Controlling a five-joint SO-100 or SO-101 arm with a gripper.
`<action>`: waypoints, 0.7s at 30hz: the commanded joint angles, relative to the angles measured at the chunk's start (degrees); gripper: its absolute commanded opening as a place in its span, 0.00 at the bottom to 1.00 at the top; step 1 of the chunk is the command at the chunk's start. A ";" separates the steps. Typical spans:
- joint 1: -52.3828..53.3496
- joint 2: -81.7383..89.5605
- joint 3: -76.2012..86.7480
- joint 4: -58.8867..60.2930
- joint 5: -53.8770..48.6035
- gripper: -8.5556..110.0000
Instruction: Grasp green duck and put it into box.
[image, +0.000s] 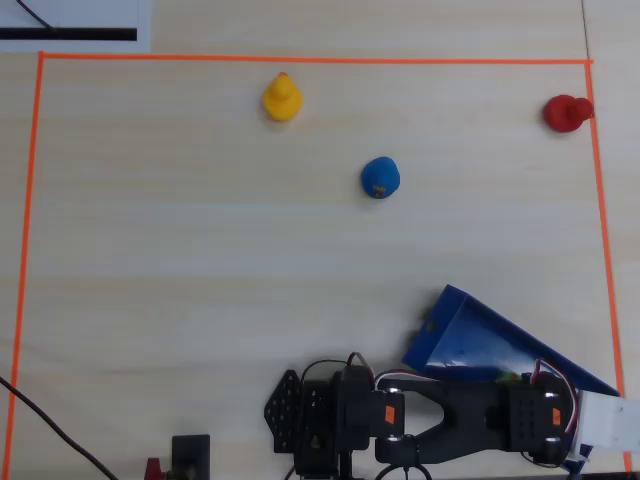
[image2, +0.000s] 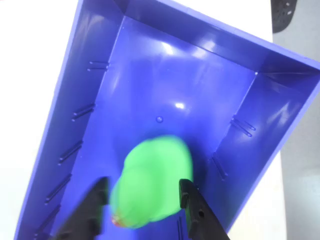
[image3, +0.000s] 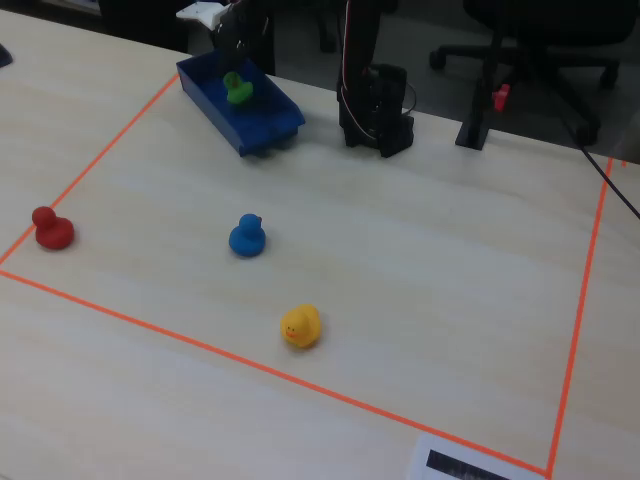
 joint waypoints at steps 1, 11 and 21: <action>-0.44 0.70 -1.41 -1.41 -0.26 0.29; -6.06 3.52 -4.13 -1.32 0.44 0.28; -39.81 2.20 -30.06 -2.02 10.28 0.07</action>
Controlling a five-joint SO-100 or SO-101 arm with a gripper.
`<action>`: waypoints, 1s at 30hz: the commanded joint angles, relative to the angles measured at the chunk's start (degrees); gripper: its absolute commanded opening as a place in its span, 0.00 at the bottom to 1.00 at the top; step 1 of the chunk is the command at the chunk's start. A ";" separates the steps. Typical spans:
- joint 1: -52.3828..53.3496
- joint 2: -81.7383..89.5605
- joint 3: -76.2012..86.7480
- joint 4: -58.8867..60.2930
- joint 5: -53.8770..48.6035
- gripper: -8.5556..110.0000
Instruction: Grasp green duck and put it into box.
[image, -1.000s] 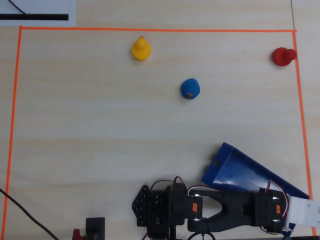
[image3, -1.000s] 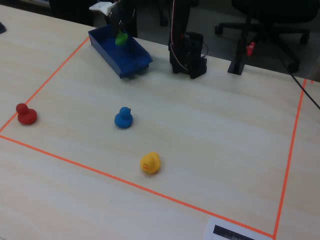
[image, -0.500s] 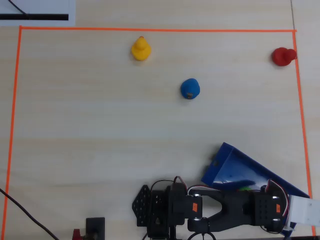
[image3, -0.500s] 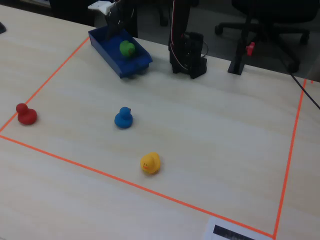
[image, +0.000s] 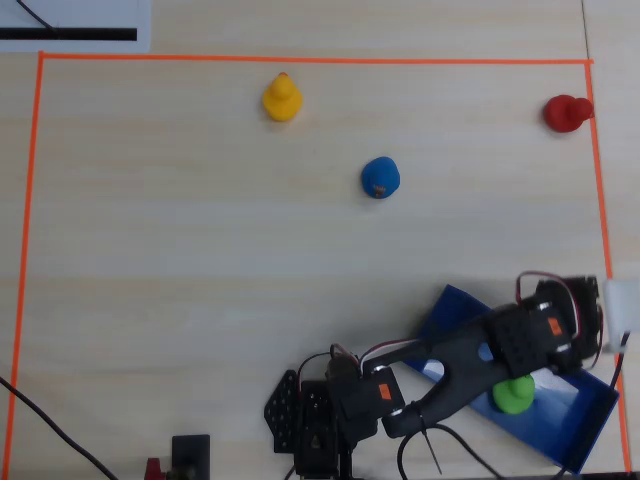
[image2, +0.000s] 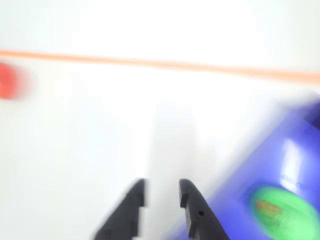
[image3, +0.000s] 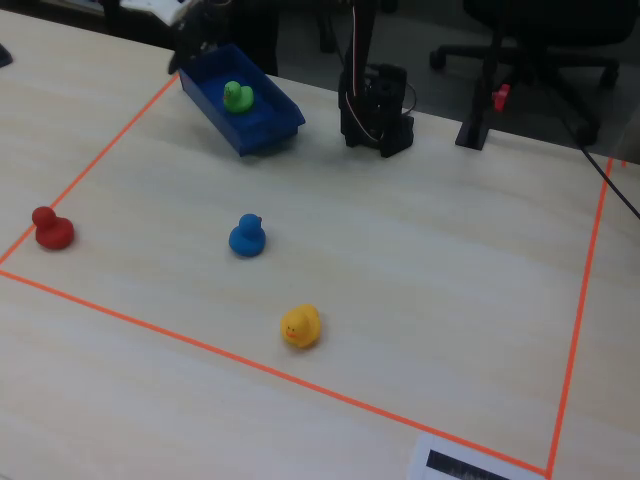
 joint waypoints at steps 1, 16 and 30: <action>-16.96 2.90 -10.72 -1.23 1.67 0.07; -65.39 42.54 43.24 -11.78 -4.13 0.07; -72.33 62.75 73.30 5.36 -5.10 0.07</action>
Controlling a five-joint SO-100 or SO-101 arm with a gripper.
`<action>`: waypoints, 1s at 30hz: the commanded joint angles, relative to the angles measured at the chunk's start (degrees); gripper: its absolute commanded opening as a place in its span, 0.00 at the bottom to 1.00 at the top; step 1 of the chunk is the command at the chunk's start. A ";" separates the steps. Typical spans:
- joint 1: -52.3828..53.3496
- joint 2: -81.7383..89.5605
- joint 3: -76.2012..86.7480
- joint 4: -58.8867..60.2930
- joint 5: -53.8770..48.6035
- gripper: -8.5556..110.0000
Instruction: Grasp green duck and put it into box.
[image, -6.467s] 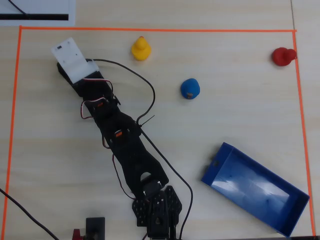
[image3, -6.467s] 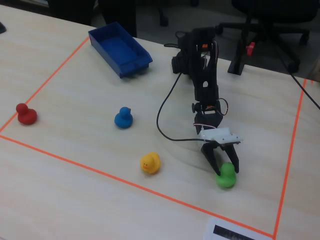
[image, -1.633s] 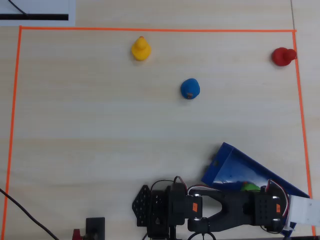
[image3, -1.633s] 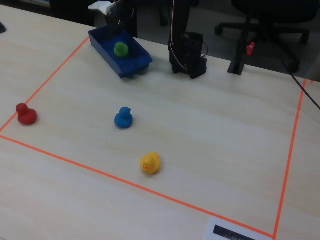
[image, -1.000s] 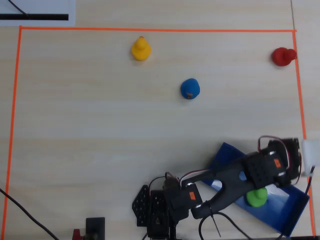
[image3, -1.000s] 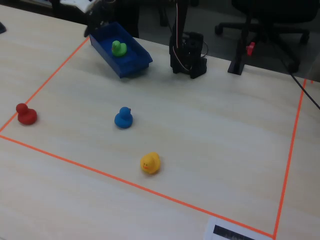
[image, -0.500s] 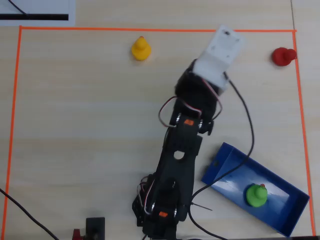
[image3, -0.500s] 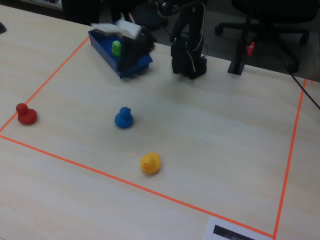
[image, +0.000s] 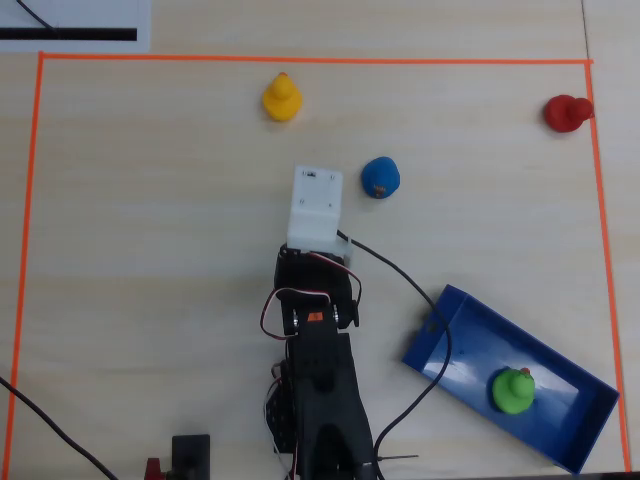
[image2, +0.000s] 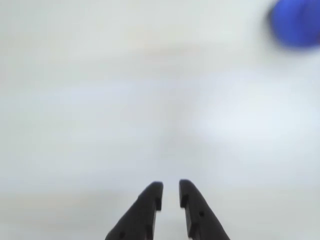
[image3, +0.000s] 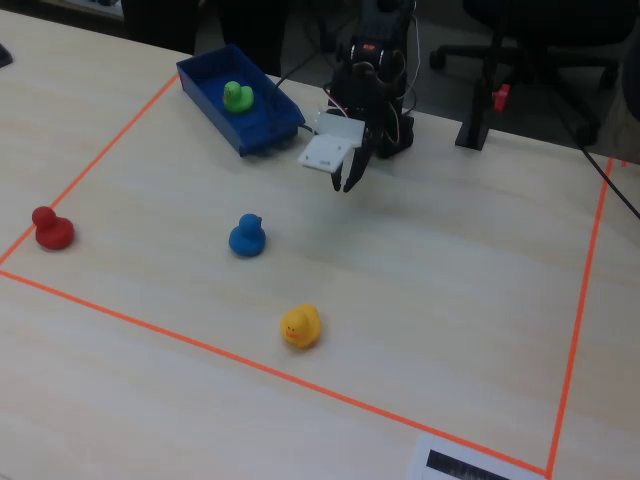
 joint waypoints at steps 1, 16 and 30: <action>-0.44 4.39 4.57 4.66 -0.70 0.07; 2.29 20.30 14.41 19.95 -5.10 0.07; 3.16 26.54 18.72 19.69 -7.21 0.07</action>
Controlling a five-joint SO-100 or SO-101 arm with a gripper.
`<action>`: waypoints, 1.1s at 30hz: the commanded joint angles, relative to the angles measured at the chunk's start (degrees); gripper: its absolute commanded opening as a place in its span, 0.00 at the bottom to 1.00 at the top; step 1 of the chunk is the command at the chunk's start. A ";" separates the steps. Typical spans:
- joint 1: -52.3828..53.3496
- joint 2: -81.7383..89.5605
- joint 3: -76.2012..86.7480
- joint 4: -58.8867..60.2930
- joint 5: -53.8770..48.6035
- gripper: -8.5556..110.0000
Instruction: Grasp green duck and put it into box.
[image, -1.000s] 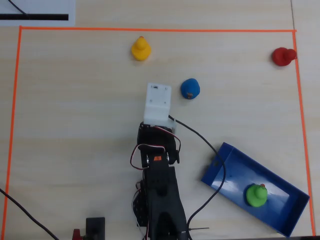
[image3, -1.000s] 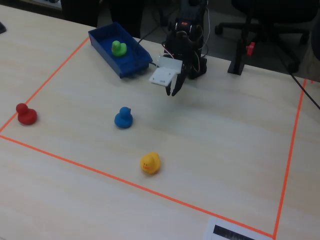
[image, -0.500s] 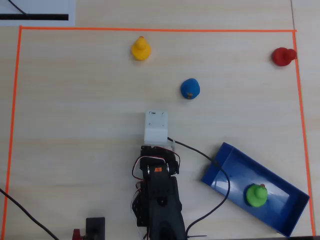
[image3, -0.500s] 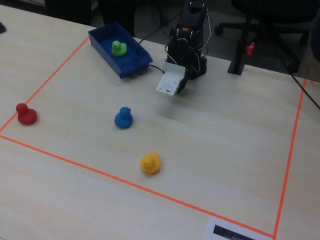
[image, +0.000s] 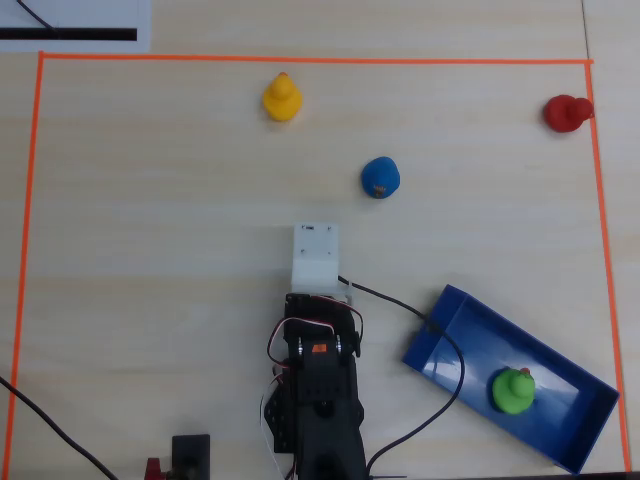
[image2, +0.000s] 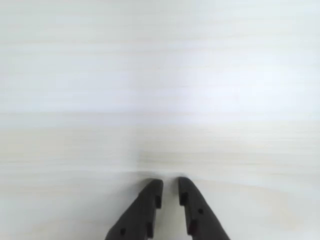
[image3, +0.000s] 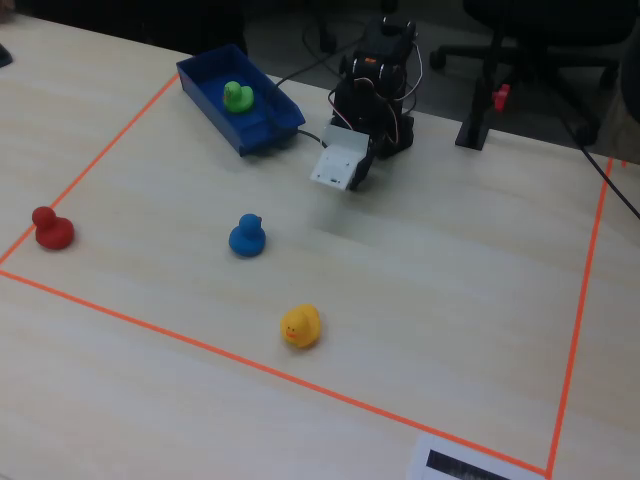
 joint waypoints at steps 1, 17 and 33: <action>-0.09 0.62 0.18 0.88 0.18 0.07; -0.44 3.34 0.26 2.29 0.35 0.11; -0.44 3.34 0.26 2.29 0.35 0.11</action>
